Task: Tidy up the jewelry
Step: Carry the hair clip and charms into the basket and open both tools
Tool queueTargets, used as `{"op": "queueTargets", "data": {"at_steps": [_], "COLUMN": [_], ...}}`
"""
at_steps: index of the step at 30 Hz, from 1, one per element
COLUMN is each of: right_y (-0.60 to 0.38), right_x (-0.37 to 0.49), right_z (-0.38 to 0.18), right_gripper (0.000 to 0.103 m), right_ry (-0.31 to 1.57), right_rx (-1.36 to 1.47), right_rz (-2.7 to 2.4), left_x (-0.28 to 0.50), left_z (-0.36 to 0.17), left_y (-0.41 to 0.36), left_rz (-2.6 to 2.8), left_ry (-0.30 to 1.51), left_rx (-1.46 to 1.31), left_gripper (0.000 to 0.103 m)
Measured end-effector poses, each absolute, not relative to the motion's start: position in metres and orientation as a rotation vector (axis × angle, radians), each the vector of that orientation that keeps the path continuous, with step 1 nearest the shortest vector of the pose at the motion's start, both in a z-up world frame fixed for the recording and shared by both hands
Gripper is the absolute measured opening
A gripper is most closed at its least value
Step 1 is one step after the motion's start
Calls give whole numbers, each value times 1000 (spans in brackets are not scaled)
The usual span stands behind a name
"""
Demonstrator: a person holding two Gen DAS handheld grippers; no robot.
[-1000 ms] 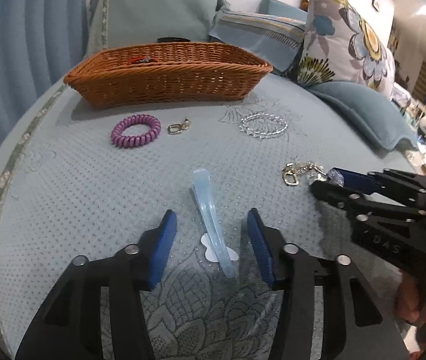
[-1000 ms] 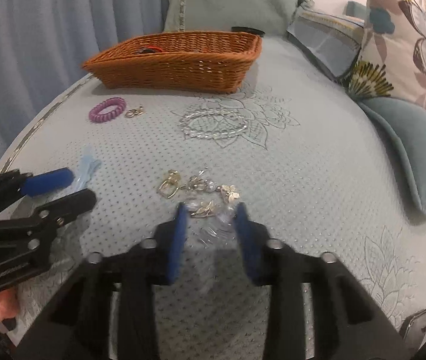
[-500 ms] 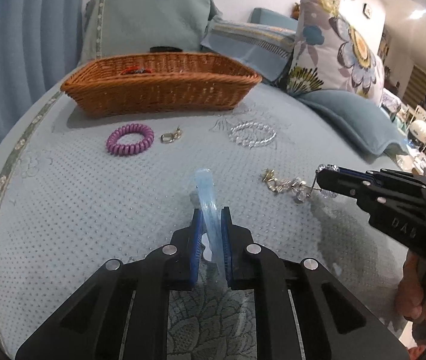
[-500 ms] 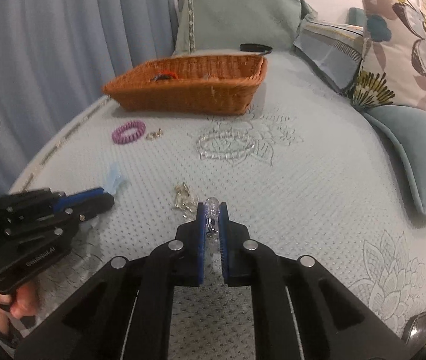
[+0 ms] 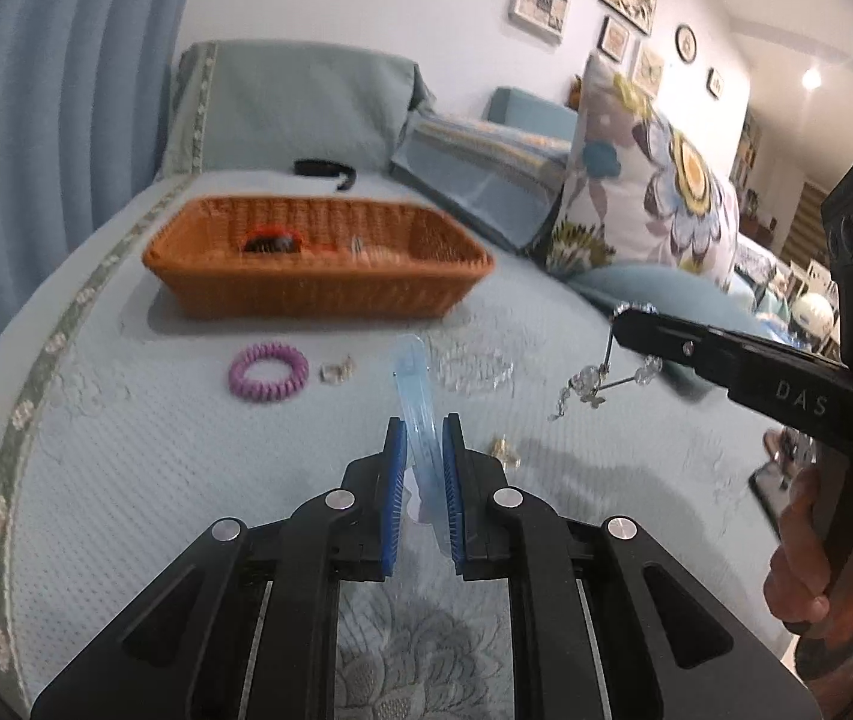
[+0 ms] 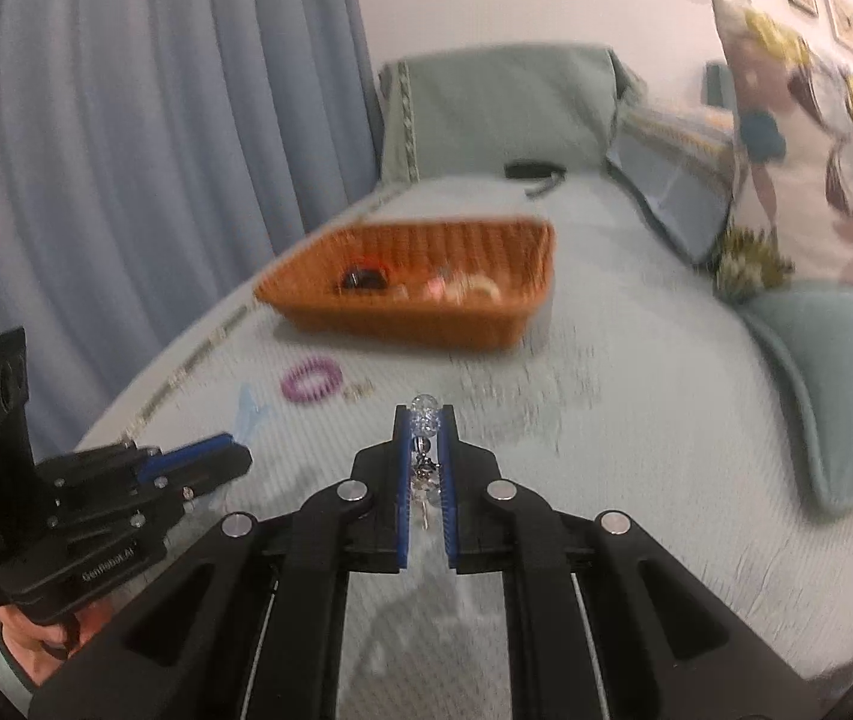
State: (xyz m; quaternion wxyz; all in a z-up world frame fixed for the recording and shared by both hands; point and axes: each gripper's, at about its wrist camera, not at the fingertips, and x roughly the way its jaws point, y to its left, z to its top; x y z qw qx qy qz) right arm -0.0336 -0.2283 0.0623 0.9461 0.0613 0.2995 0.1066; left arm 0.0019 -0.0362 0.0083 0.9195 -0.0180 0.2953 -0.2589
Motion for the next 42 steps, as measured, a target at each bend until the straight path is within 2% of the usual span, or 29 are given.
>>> {"op": "queueTargets", "data": {"at_steps": [8,15,25,31,36,38,39,40,41,42], "right_y": [-229,-229,-216,-211,-216,-218,-219,-221,-223,-224], "right_x": [10,85,186,205,214,210,209,206,203,198], "right_z": [124,133,79,49,32,31,31,33,35,40], "right_gripper": [7,7,7,7,8,13,25,41,47,49], "right_ry": [441,408,594,679,720,730,735,730,725,706], "right_rx": [124,159,150,146,174,184,189,192,192,187], "right_rz": [232,273,252,238,223,224,224,216,212,209], "left_x": [31,107,204,224,224,223,219,217,212,209], "left_z": [66,99,53,14,7,9,13,16,21,25], "left_y": [-32,-38,-64,-66,-60,-56,-53,-51,-48,-46], "left_rz": [-487,-497,-476,-466,-475,-484,-486,-486,-492,-499], "left_ry": [468,411,553,631,646,647,634,623,612,607], "left_rx": [-49,-73,-71,-81,-95,-115,-124,-126,-129,-130], "left_gripper": [11,11,11,11,12,30,32,36,39,40]}}
